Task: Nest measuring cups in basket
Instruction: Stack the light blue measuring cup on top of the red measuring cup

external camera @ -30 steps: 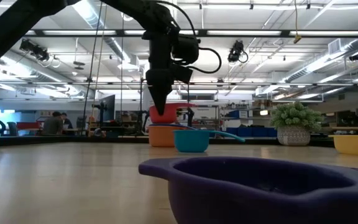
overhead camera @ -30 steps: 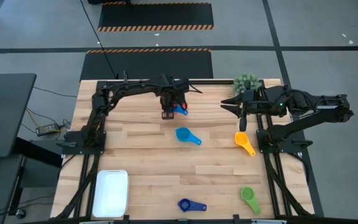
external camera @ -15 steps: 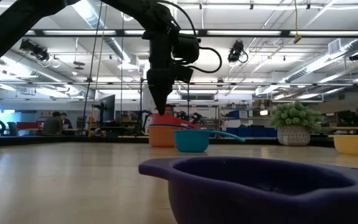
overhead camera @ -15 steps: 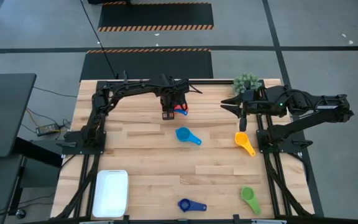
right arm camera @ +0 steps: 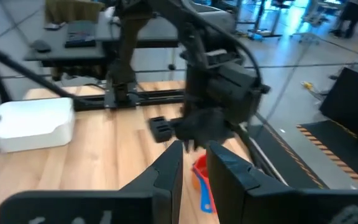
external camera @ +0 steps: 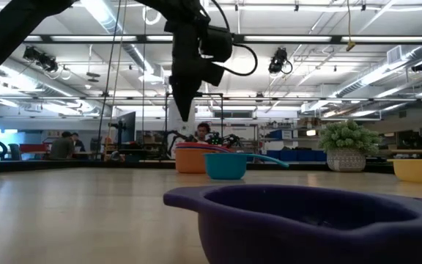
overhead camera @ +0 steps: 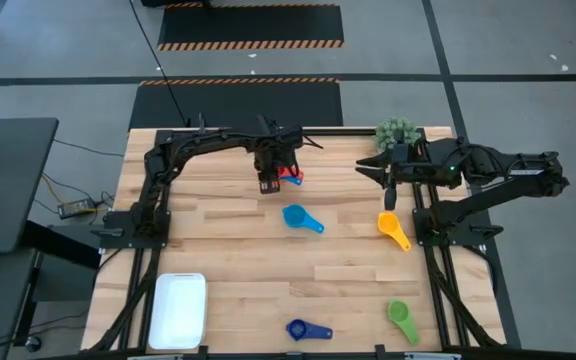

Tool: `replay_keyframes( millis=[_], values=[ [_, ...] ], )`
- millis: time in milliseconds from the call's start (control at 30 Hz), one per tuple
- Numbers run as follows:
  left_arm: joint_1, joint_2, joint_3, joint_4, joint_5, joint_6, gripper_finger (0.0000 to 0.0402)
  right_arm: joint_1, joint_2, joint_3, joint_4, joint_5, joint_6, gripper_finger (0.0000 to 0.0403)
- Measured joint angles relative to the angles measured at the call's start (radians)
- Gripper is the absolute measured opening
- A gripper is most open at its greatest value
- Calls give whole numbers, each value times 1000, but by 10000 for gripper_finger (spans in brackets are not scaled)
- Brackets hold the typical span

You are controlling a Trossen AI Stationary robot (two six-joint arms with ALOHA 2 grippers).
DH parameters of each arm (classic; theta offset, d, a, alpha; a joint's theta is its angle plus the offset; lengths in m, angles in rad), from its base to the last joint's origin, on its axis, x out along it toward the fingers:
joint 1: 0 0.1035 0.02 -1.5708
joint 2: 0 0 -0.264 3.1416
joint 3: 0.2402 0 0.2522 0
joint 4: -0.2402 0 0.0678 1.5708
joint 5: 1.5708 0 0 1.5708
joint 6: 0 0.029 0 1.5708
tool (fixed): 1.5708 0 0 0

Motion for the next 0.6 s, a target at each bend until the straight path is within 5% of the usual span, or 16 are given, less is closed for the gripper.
replay_keyframes(
  millis=[200, 400, 600],
  values=[
    [-69, 0, -56, 93, 66, -66, 84, -38, 23, 0, -87, 147, 164, 73],
    [-112, 0, -90, 198, 41, -70, 71, -91, 48, 0, -151, 148, 197, 37],
    [-122, -20, -90, 152, 36, -96, 13, -100, 31, 0, -150, 135, 153, 7]
  ],
)
